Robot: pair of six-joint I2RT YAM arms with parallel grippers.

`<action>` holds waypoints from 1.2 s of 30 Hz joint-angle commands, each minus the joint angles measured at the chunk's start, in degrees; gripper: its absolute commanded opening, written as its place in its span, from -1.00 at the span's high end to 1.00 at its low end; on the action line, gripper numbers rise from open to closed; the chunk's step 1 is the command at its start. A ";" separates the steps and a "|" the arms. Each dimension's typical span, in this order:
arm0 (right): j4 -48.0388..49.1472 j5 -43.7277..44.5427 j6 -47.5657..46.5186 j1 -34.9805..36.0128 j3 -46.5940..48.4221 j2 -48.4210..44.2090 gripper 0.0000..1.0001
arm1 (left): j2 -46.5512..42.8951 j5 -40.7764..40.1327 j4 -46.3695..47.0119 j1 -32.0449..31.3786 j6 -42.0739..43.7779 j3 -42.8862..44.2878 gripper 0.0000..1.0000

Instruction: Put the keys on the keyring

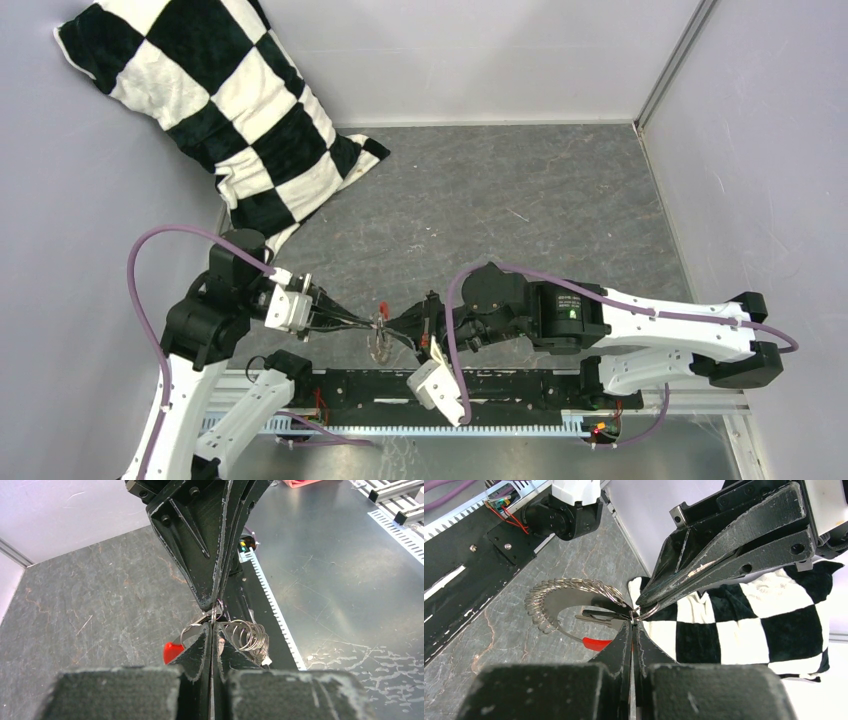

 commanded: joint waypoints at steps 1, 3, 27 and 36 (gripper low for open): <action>3.66 -0.86 -1.68 0.82 0.32 -2.14 0.99 | 0.86 -0.19 0.81 -0.02 -2.22 1.88 0.96; 3.79 -0.73 -1.84 0.90 0.35 -2.06 0.99 | 0.87 -0.33 0.81 -0.02 -2.10 1.93 0.96; 5.99 0.27 -1.52 1.20 1.30 -1.19 0.99 | 0.68 -2.51 0.80 -0.03 -2.07 1.70 0.95; 8.06 -0.21 -1.40 1.27 0.78 -1.45 0.99 | 0.68 -2.73 0.81 -0.03 -1.93 1.60 0.96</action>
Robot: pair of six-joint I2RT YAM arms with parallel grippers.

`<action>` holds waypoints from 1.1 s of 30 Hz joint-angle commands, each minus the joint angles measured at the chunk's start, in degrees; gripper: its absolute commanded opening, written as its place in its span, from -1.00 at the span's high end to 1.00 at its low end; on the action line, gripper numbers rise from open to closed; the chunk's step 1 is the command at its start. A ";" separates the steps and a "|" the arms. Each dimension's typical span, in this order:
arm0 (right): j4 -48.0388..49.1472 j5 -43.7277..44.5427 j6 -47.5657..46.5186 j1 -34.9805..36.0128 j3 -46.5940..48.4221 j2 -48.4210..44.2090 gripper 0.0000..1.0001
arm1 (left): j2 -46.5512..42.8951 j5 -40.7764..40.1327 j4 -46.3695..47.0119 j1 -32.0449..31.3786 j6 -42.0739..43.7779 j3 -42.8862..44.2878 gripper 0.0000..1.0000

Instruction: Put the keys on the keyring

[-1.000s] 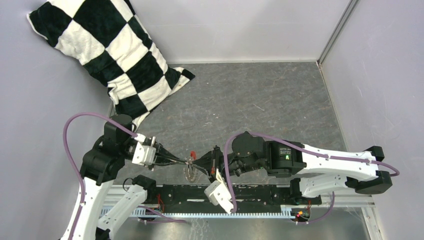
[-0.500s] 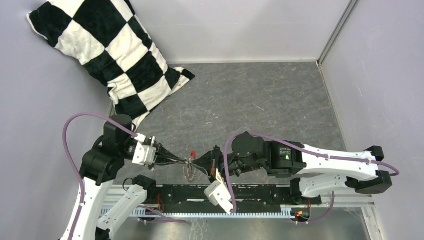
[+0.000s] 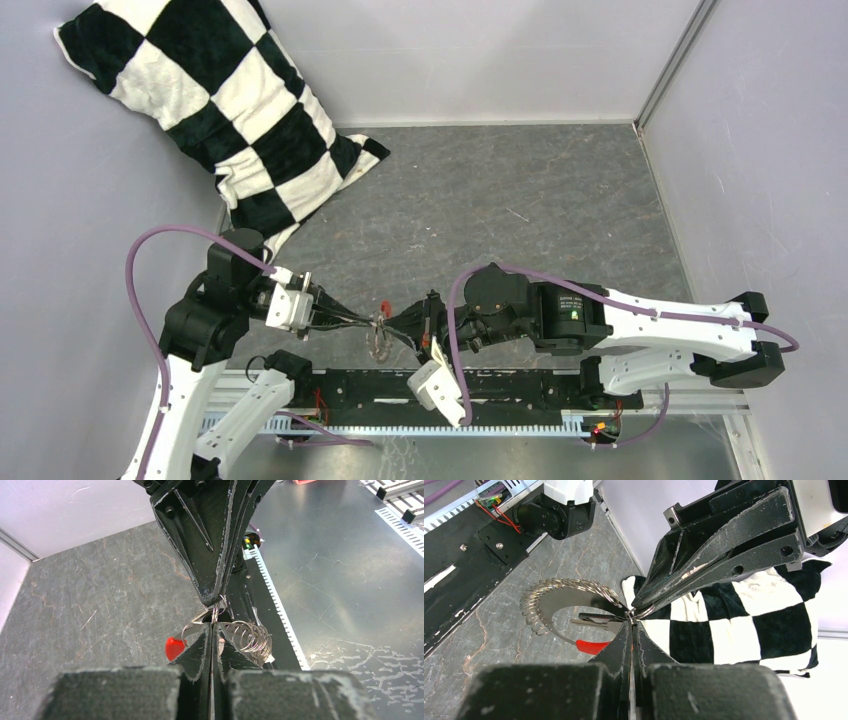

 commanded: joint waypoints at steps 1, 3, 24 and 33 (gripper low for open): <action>7.77 -1.34 -0.79 0.91 0.47 -1.23 0.99 | 0.56 -1.13 0.77 -0.03 -1.24 0.99 0.95; 8.34 -1.19 -0.92 0.90 0.15 -1.30 0.99 | 0.60 -1.13 0.77 -0.03 -1.11 1.12 0.95; 13.85 2.86 -1.35 0.88 -2.59 -3.22 0.99 | 0.42 -0.79 0.77 -0.03 -1.54 0.90 0.95; 13.69 3.34 -0.38 0.83 -3.23 -4.47 0.99 | 0.36 -0.35 0.77 -0.03 -1.17 0.85 0.95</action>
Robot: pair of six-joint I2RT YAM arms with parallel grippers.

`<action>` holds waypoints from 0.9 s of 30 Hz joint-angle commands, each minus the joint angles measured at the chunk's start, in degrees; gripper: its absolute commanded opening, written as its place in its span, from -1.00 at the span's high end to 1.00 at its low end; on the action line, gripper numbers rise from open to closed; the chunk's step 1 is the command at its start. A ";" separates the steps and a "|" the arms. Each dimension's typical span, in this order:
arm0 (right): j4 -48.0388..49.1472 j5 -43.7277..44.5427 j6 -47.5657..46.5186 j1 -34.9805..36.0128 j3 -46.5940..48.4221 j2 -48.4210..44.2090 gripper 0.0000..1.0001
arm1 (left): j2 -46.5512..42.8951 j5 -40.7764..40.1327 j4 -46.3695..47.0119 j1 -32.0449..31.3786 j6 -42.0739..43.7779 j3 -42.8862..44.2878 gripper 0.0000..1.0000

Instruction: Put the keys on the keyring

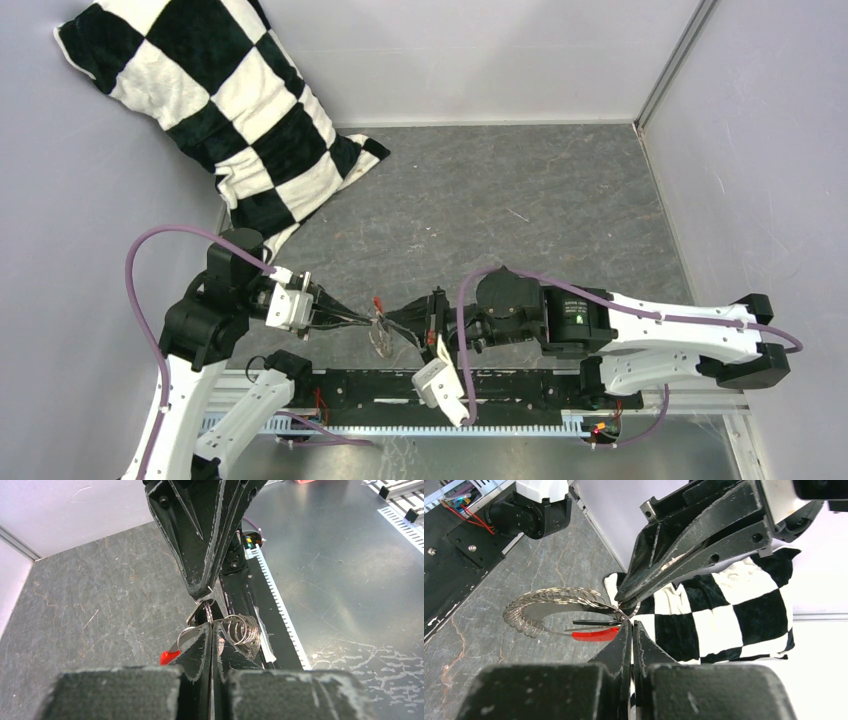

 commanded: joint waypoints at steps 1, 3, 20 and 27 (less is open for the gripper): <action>7.44 -0.11 -0.44 0.48 0.56 -2.23 0.99 | 0.36 -0.22 0.56 -0.01 -1.13 0.85 0.95; 6.71 -0.17 -0.51 0.43 0.69 -2.24 0.99 | 0.38 0.02 0.55 -0.01 -1.08 0.95 0.95; 6.65 1.72 1.04 -0.22 -5.52 -5.64 0.99 | 2.15 7.37 0.55 -0.01 -1.94 4.56 0.96; 5.01 1.79 2.82 -0.23 -4.49 -6.58 0.99 | 4.07 11.27 4.32 -0.03 -4.58 3.69 0.96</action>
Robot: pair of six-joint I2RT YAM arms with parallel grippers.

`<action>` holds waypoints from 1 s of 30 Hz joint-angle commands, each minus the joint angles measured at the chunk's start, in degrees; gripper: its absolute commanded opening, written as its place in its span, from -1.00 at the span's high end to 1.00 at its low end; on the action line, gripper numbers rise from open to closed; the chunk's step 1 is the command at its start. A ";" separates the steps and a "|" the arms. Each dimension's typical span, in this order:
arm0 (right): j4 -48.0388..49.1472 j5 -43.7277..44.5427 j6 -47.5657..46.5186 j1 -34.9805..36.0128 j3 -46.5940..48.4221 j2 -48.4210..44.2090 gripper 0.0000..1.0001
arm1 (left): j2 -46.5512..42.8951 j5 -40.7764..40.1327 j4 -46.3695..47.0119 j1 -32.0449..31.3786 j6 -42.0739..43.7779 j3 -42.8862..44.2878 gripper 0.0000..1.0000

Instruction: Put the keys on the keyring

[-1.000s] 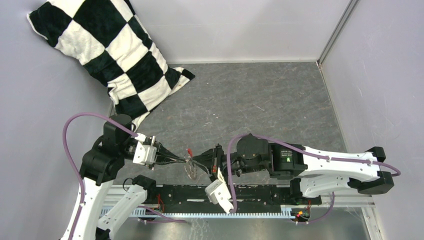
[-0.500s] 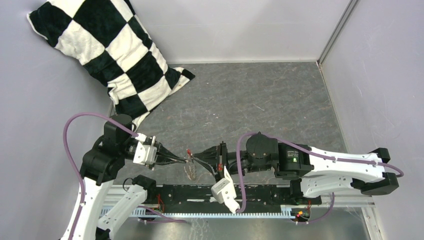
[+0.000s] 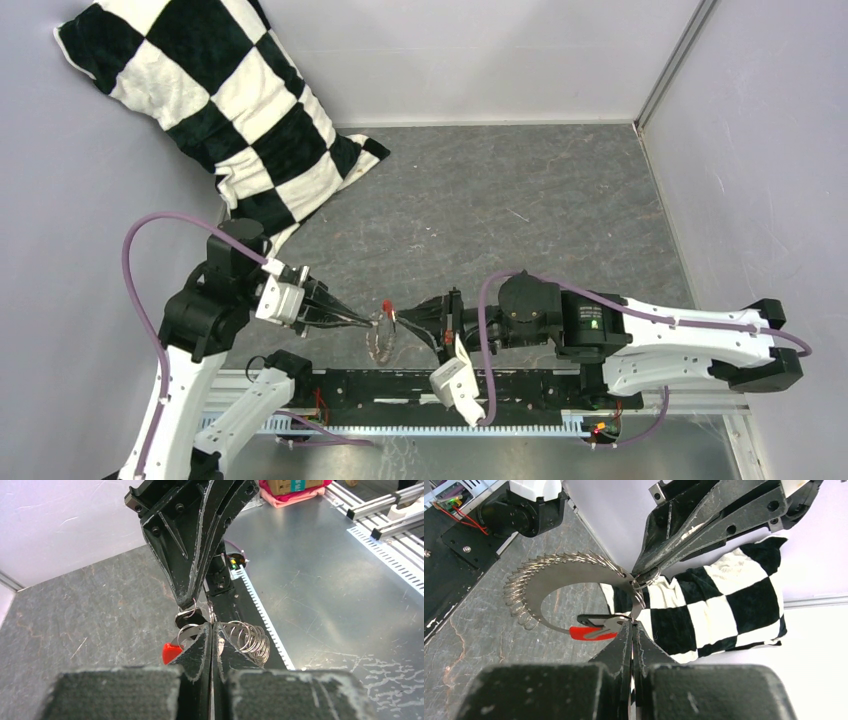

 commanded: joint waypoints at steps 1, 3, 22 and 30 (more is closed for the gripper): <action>0.93 1.10 2.18 -0.12 1.78 -1.28 0.99 | 1.80 5.37 4.94 -0.02 -4.62 0.50 0.95; 0.65 1.73 3.56 -0.12 2.73 -0.43 0.99 | 2.42 6.37 6.71 0.02 -6.34 -0.35 0.95; 3.25 8.97 21.10 -8.84 -5.96 -6.50 0.99 | 9.43 10.71 10.03 -0.55 -9.11 -5.03 0.95; 5.35 4.85 15.33 -8.75 -4.84 -4.57 0.99 | 10.59 10.65 10.16 -1.94 -11.08 -4.03 0.96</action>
